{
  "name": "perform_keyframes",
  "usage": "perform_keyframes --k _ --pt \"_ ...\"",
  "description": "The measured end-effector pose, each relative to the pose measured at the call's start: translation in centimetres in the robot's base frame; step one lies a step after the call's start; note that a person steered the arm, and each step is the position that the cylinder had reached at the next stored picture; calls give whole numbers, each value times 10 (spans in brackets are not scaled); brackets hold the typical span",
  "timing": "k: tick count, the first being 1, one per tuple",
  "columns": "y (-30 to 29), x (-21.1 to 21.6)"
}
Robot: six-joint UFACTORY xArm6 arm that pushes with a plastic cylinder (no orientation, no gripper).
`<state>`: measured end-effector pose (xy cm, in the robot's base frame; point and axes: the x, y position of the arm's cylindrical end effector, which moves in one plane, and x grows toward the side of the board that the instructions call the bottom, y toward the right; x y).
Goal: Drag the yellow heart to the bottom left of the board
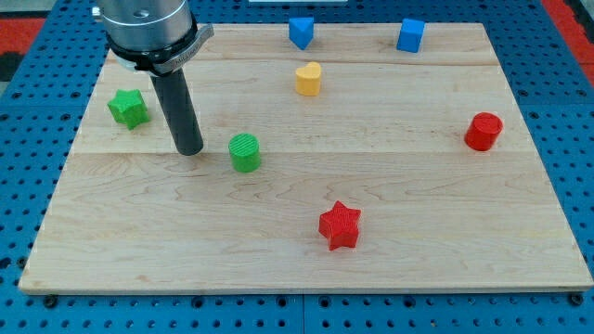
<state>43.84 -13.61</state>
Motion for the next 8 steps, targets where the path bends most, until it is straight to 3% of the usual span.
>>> perform_keyframes --k 2,6,8 --pt "2 -1" --pt "80 -153" --pt "178 -155"
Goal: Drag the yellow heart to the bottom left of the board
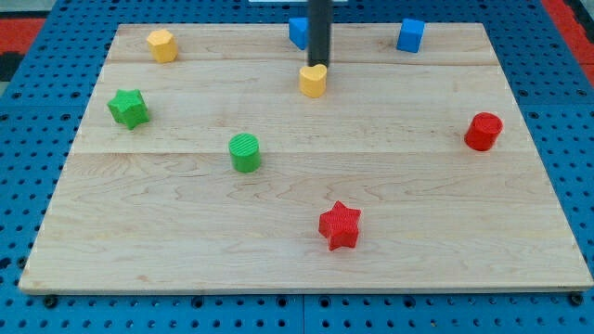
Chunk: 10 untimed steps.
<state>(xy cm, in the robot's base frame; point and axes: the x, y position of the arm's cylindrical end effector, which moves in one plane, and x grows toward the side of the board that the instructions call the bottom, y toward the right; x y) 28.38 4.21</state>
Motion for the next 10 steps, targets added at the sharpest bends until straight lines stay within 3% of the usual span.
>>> perform_keyframes --k 2,4,6,9,10 --pt "-19 75" --pt "-67 27" --pt "-173 140" --pt "-200 148" --pt "-220 200"
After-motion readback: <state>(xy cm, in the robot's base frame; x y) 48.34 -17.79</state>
